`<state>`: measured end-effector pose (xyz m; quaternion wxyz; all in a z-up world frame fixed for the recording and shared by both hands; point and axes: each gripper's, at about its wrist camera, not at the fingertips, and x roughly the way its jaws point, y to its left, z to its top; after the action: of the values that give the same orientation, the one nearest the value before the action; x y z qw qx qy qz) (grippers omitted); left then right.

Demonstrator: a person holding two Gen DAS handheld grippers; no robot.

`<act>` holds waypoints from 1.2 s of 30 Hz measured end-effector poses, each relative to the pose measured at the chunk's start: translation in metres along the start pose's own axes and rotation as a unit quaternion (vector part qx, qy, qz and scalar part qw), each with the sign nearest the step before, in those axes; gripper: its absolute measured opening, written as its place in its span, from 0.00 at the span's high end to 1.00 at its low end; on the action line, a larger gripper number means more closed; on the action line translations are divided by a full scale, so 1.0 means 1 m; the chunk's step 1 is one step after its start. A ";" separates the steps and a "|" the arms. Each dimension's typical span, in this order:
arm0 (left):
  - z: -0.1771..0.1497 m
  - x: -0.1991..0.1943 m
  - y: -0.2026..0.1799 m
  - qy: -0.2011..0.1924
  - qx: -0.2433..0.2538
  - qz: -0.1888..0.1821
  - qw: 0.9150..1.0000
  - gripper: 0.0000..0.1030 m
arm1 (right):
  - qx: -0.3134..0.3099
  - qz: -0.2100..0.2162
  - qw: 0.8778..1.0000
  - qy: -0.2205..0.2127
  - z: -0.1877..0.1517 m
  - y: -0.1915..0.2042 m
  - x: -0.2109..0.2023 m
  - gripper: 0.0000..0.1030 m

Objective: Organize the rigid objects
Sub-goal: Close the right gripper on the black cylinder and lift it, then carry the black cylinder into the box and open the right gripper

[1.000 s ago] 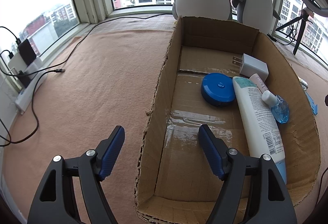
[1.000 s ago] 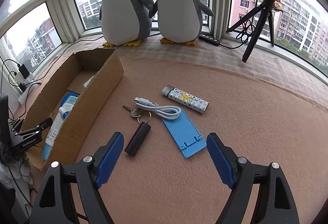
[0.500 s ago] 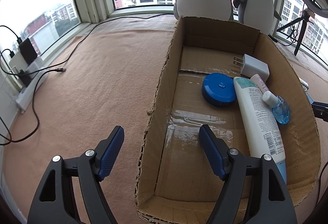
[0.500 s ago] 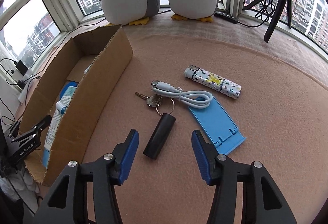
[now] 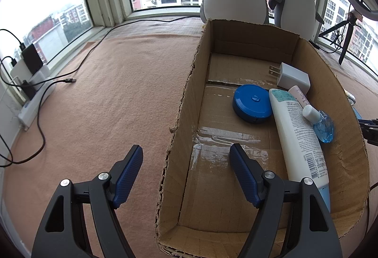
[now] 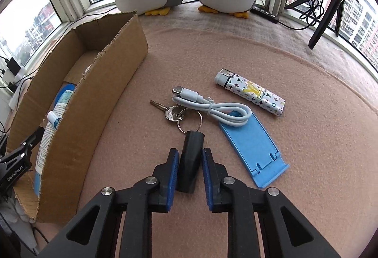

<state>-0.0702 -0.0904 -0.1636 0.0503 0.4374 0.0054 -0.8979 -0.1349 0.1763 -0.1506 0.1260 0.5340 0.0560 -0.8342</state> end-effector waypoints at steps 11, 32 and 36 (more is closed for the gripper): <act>0.000 0.000 -0.001 0.000 0.000 0.000 1.000 0.26 | 0.015 0.021 1.000 -0.011 -0.009 -0.006 -0.017 0.86; 0.001 0.000 0.000 -0.001 0.000 -0.002 1.000 0.26 | -0.028 0.094 0.991 -0.095 0.046 0.074 -0.059 0.86; 0.001 0.000 0.000 -0.001 0.000 -0.001 1.000 0.26 | -0.049 0.101 0.989 -0.095 0.052 0.094 -0.053 0.86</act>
<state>-0.0712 -0.0901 -0.1632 0.0491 0.4365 0.0061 -0.8984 -0.1337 0.0824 -0.0764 0.2403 0.4484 0.0304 -0.8604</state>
